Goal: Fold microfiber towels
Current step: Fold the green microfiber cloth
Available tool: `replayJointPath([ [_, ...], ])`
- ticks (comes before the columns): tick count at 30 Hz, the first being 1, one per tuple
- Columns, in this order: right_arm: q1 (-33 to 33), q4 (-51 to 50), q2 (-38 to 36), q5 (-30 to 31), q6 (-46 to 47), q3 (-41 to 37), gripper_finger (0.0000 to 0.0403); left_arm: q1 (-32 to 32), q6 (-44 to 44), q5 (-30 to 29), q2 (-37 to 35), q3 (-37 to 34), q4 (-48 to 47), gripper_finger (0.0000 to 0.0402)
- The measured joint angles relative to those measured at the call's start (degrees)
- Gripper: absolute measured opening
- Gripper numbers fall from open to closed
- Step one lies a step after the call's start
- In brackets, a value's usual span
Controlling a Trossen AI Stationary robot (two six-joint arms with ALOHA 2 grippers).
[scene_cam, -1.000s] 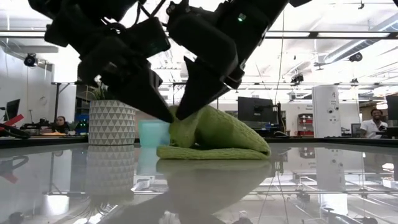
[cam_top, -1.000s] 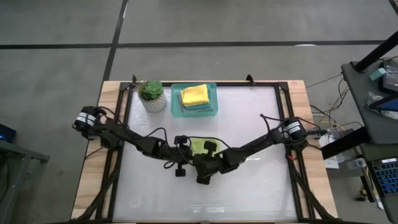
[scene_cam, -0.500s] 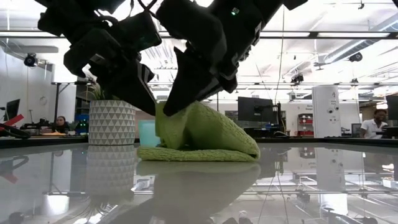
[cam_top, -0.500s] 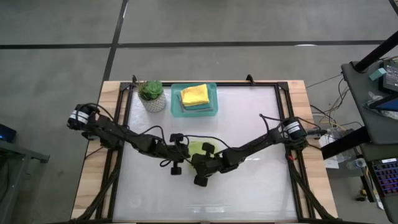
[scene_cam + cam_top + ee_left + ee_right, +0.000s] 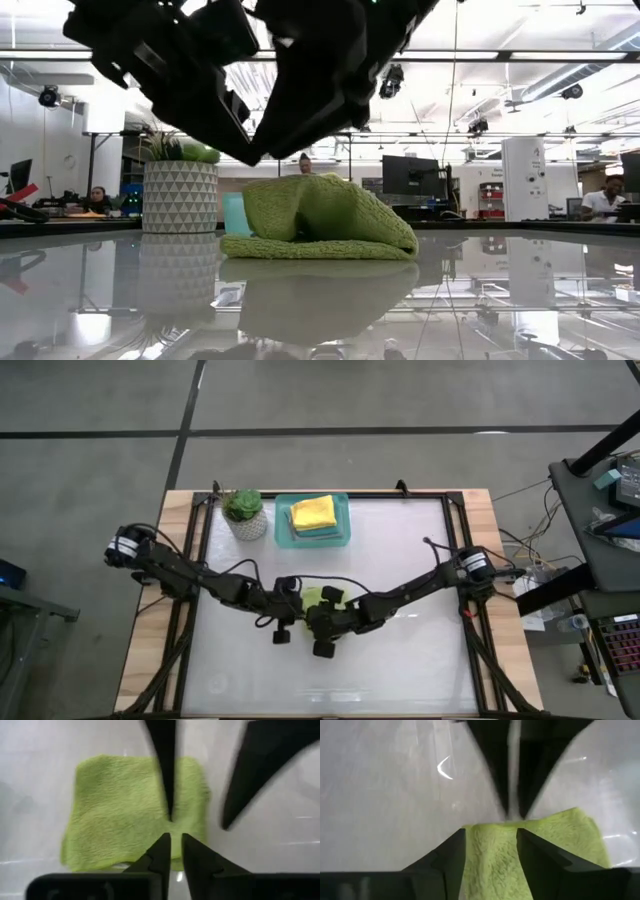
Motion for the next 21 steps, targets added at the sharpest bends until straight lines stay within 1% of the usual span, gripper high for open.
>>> replayJointPath([
  [2, 0.1, -1.4, -1.2, 0.0, -0.8, 0.0, 0.0174, -0.4, -0.2, 1.6, -0.6, 0.0, 0.0, 0.0051],
  [7, 1.7, -7.0, -4.8, 0.1, -2.3, 0.0, 0.0176, -3.0, -4.5, 1.9, -0.2, 0.3, 1.3, 0.0125],
  [9, 2.7, -9.5, -6.0, 0.8, -2.4, -0.3, 0.0174, -5.1, -5.5, 0.8, 1.0, 1.4, 1.9, 0.0147],
  [10, 3.2, -10.2, -6.5, 1.4, -2.4, -0.4, 0.0172, -6.4, -6.2, -1.0, 1.6, 1.8, 1.7, 0.0153],
  [13, 5.1, -13.3, -7.3, 3.2, -2.0, -1.1, 0.0169, -9.8, -7.6, -6.9, 3.7, 4.1, 1.4, 0.0159],
  [18, 7.8, -16.2, -7.1, 3.3, 1.2, -2.2, 0.0169, -13.6, -7.5, -16.8, 7.9, 7.9, 0.6, 0.0159],
  [21, 9.3, -16.4, -7.0, 4.9, 3.6, -4.5, 0.0166, -13.9, -7.5, -18.9, 11.0, 10.2, 0.3, 0.0160],
])
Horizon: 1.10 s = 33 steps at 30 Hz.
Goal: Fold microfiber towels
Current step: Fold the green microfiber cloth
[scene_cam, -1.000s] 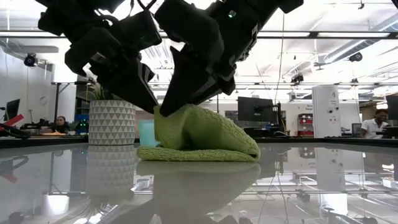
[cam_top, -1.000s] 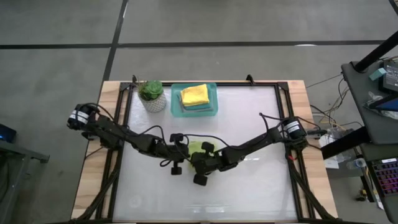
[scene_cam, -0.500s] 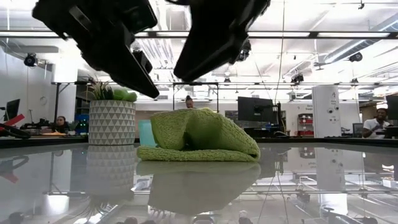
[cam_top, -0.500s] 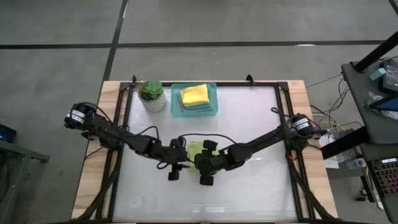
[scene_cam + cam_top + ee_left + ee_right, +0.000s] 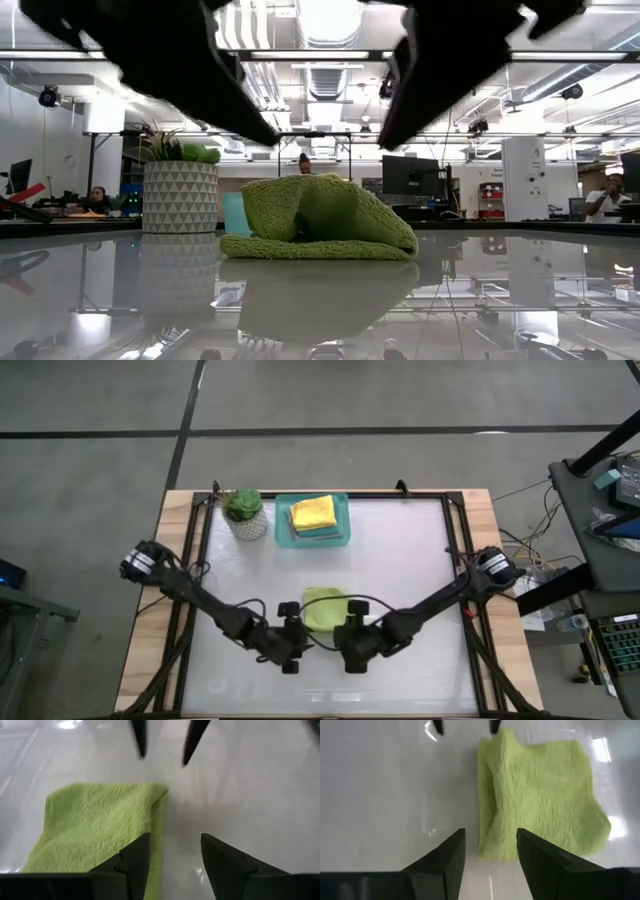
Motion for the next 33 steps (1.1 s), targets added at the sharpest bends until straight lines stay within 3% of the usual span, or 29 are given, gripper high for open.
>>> replayJointPath([
  [5, 1.1, 2.4, 0.0, 4.7, 4.3, -4.9, 0.0166, 0.2, -0.2, -2.9, 4.7, 0.7, -0.7, 0.0160],
  [13, 1.1, 18.4, 0.2, 4.4, 6.8, -14.4, 0.0155, 0.3, -4.7, -4.6, 6.3, 0.3, -0.4, 0.0157],
  [17, 0.5, 23.7, 0.2, 4.3, 6.9, -17.3, 0.0136, 0.7, -5.7, -5.6, 6.5, 0.3, -0.6, 0.0128],
  [21, 0.1, 24.6, 0.2, 4.4, 7.9, -18.1, 0.0097, 1.0, -5.4, -5.7, 7.0, 0.1, -1.1, 0.0076],
  [25, 0.2, 24.5, 0.2, 4.3, 7.6, -18.2, 0.0041, 1.0, -2.4, -5.2, 6.4, 0.0, -3.2, 0.0012],
  [30, 0.2, 24.0, 0.1, 4.2, 6.6, -18.2, 0.0012, 1.8, 6.2, -3.3, 3.8, 0.1, -4.0, 0.0002],
  [33, 0.2, 22.8, -0.4, 3.8, 6.6, -18.2, 0.0010, 2.2, 14.2, 3.1, 1.5, 0.0, -3.9, 0.0001],
])
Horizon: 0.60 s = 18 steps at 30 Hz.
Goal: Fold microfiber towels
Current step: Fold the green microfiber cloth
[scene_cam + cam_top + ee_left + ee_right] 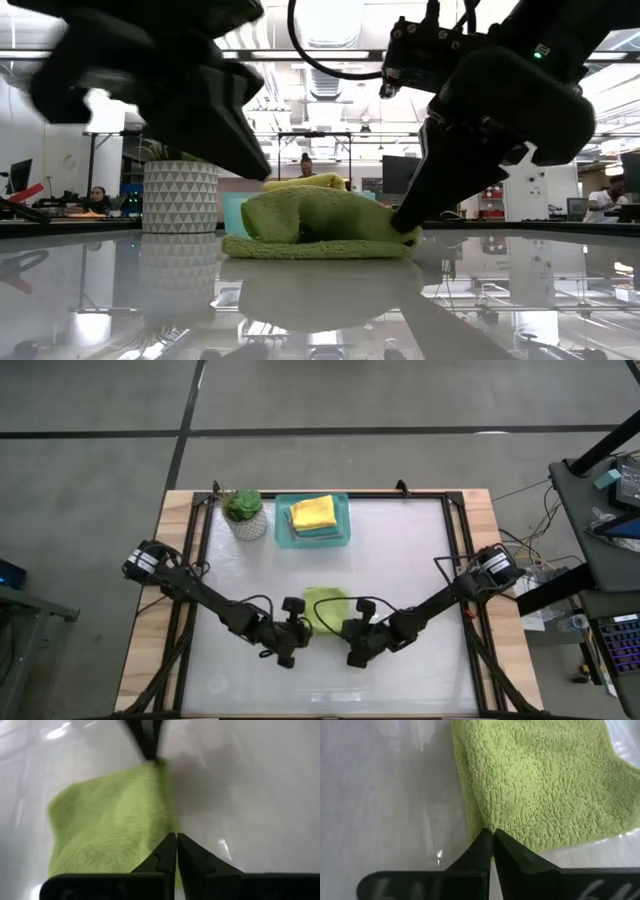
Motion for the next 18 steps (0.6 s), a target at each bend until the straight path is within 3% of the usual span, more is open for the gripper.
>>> replayJointPath([
  [4, 0.0, -1.3, -0.7, -2.2, -0.5, 0.0, 0.0009, -0.1, 4.1, 2.6, -1.1, -0.7, -1.3, 0.0000],
  [9, -0.3, -1.3, -0.9, -4.3, -0.9, 0.0, 0.0009, 0.1, 3.0, 6.7, -0.9, -2.7, -1.2, 0.0000],
  [18, -1.4, 0.1, -0.9, -10.2, 0.2, 0.0, 0.0034, 0.1, 0.8, 6.5, 0.0, -4.1, -0.7, 0.0000],
])
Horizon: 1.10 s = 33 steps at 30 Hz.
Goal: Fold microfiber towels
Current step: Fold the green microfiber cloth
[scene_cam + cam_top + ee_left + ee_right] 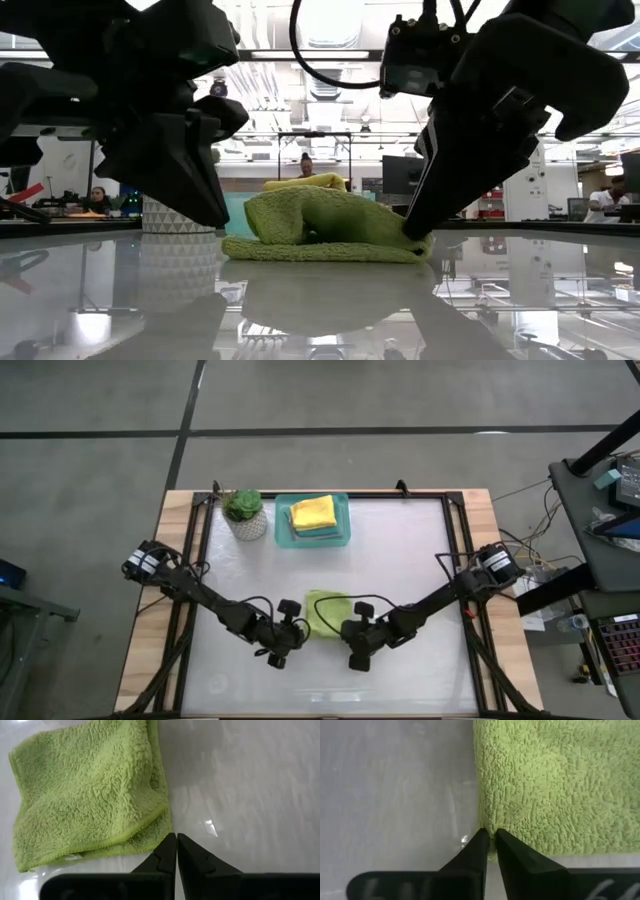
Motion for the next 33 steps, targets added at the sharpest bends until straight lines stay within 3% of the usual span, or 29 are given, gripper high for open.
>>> replayJointPath([
  [8, -0.1, 0.1, -1.4, -0.4, -0.1, 0.0, 0.0097, 0.0, -1.8, 0.4, 0.0, -0.2, -0.1, 0.0000],
  [14, -0.1, 0.5, -3.3, 0.1, -0.4, 0.0, 0.0125, 0.0, -13.3, 0.7, -0.5, -0.6, 0.2, 0.0023],
  [20, -0.1, 0.8, -3.3, 1.6, -0.8, 0.0, 0.0128, -0.2, -19.3, 0.3, 0.0, -2.6, 8.8, 0.0075],
  [26, -0.1, 1.6, -3.2, 1.6, -0.7, 0.0, 0.0121, 0.1, -24.3, -3.2, 0.0, -3.2, 9.5, 0.0131],
  [33, -0.1, 2.1, -3.2, 2.0, -0.7, 0.0, 0.0126, 0.1, -28.4, -4.9, 0.0, -3.4, 10.3, 0.0152],
])
